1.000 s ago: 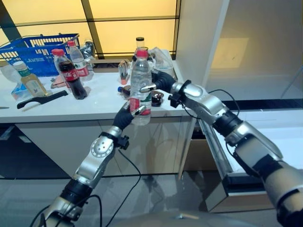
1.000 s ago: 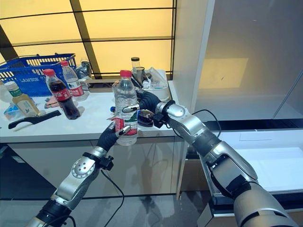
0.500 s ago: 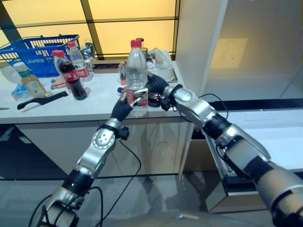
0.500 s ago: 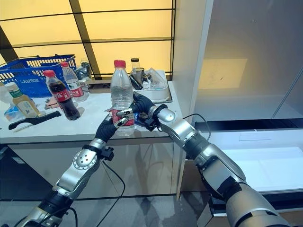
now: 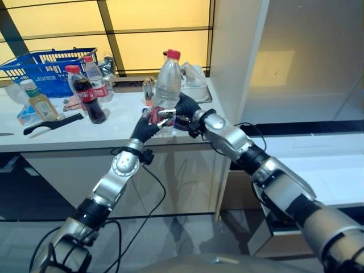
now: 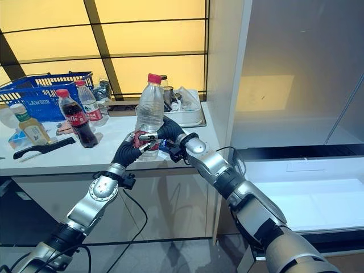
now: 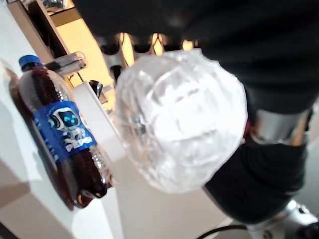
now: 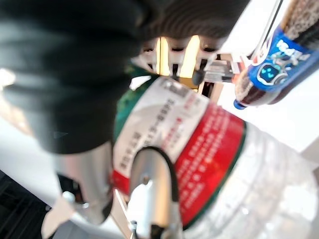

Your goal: Take the drinks into the refrigerator

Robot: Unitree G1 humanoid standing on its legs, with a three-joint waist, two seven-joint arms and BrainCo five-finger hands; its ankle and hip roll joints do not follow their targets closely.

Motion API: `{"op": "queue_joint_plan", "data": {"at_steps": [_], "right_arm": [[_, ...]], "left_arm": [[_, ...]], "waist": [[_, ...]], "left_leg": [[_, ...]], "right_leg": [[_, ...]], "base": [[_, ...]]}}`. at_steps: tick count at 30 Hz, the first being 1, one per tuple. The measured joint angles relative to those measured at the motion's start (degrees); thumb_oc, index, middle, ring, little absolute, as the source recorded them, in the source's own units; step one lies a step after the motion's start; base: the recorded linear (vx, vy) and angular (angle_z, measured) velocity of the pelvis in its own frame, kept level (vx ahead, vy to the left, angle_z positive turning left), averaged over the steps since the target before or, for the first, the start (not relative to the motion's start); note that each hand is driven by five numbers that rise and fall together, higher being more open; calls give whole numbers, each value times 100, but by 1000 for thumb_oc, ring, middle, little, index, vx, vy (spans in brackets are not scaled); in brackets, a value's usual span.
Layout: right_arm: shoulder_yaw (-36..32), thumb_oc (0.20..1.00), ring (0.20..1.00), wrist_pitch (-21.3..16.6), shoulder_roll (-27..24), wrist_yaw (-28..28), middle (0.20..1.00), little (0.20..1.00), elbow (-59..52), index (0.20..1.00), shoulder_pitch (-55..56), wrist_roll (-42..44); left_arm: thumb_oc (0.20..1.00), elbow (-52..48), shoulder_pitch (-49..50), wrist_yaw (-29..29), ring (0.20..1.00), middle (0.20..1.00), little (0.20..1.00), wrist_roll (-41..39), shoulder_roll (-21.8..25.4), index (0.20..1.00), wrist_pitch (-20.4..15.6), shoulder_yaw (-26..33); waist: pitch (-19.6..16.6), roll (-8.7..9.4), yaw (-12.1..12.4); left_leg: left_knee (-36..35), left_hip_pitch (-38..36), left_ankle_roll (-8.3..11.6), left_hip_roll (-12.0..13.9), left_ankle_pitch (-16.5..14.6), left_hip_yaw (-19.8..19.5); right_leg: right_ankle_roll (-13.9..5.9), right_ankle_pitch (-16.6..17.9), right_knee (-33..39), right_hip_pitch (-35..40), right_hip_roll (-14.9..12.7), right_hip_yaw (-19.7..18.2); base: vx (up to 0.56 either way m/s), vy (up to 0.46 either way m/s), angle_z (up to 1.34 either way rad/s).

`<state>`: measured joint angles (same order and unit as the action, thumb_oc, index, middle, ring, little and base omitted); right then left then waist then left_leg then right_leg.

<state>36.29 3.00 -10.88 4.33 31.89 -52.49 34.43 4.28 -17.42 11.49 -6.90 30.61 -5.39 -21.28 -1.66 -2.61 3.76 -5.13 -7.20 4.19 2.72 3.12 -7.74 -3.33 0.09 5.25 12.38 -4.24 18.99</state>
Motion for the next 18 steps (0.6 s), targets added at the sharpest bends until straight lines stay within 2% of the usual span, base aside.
{"op": "queue_joint_plan", "data": {"at_steps": [10,11,12,13,14,18], "right_arm": [[-26,1000,1000,-58,364,-234,1000,1000,460,1000,-8,29],[-26,947,947,-58,371,-242,947,947,463,947,-8,59],[-26,674,674,-58,377,-249,674,674,463,674,-8,60],[-20,294,294,-61,387,-250,294,294,463,294,-7,79],[-17,200,200,-62,410,-251,200,200,463,200,-7,108],[-14,200,200,-73,506,-374,200,200,463,200,-7,103]], "left_arm": [[200,163,3,156,200,200,200,163,-26,200,116,-41],[200,163,3,185,200,200,200,163,-26,200,117,-49],[200,164,3,200,200,200,200,163,-26,200,117,-53],[200,178,2,235,200,200,200,162,-30,200,122,-51],[200,195,2,282,200,200,200,160,-29,200,138,-46],[200,232,2,394,200,200,200,155,-34,200,170,-19]], "waist": [[-59,45,19],[-63,51,20],[-66,52,18],[-70,53,11],[-76,52,6],[-129,53,5]], "left_leg": [[1,6,1,-2,1,14],[1,7,1,-3,1,15],[1,7,1,-2,1,15],[0,7,1,-2,1,17],[0,7,1,-3,1,25],[1,49,2,3,1,61]], "right_leg": [[-1,0,0,-10,4,-9],[-1,0,0,-11,4,-9],[-1,0,0,-11,4,-9],[-1,1,0,-13,3,-11],[0,1,-1,-15,3,-19],[6,6,-1,-68,6,-48]], "base": [[0,0,0],[0,0,0],[0,0,0],[0,0,0],[-9,10,-4],[-5,7,-3]]}}
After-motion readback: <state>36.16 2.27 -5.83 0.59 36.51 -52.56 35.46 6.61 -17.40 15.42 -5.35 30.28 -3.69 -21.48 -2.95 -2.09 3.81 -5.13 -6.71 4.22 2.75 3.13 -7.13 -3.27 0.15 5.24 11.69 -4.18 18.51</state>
